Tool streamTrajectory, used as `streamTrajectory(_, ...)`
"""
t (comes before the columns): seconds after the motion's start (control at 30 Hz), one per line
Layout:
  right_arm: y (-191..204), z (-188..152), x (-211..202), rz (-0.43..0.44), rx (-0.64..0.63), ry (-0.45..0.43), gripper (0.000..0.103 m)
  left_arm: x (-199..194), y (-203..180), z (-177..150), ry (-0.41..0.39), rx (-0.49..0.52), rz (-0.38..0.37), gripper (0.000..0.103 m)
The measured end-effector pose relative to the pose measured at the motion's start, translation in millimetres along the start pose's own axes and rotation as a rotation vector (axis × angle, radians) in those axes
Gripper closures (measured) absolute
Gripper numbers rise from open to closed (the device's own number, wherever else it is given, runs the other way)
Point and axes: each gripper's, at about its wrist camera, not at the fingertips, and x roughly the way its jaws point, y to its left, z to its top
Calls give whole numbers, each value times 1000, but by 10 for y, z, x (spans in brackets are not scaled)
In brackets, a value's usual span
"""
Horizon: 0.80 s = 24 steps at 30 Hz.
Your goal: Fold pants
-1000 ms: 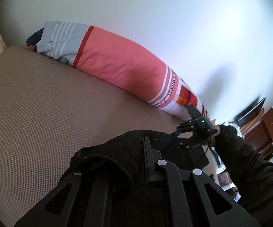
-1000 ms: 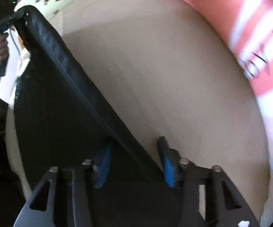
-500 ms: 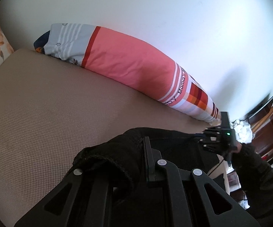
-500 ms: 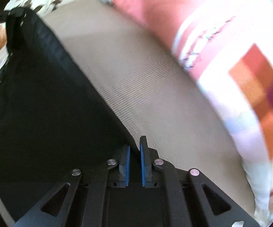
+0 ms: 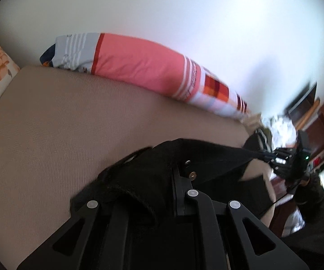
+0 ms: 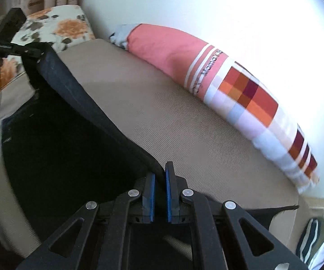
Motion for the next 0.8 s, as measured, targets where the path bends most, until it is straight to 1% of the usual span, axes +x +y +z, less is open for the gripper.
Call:
streamTrajectory(0.07,159,-173,-114,27,19,10,97,-72,-13,-195,34,13,-3,91)
streamTrajectory(0.13,293,-340,-147,65,34,21,98,-97,-14,-371,68,10,0,91)
streamTrajectory(0.17,346,-364,-145,84,40,33,98,-108,-14,-463,87,16,-1,91)
streamTrajectory(0.2,424,-462,-145,108,47,50,99,-118,-13,-567,106,28,-1,91)
streamTrajectory(0.27,497,-597,-66,150,68,81,99,-106,14,-784,154,34,4,89)
streamTrajectory(0.37,703,-829,59,176,56,135,99,-33,101,-1075,220,16,25,88)
streamTrajectory(0.4,712,-860,110,190,63,146,99,-12,128,-1155,239,4,35,87)
streamTrajectory(0.43,744,-903,172,207,70,165,99,10,155,-1234,263,4,45,84)
streamTrajectory(0.47,795,-950,240,208,58,182,99,21,174,-1286,278,9,65,79)
streamTrajectory(0.53,864,-999,343,206,40,205,99,33,208,-1377,310,11,100,74)
streamTrajectory(0.57,897,-1019,401,207,36,217,99,24,226,-1414,327,3,112,67)
streamTrajectory(0.6,920,-1032,453,207,38,226,99,9,234,-1432,336,-2,124,63)
streamTrajectory(0.67,952,-1040,513,205,41,243,98,-64,240,-1455,343,-7,152,51)
streamTrajectory(0.7,954,-1038,532,203,46,243,98,-101,238,-1448,345,-9,169,46)
streamTrajectory(0.73,960,-1036,549,206,52,246,98,-151,231,-1448,351,-9,193,39)
streamTrajectory(0.8,968,-1026,571,204,55,249,98,-246,213,-1446,355,-3,199,36)
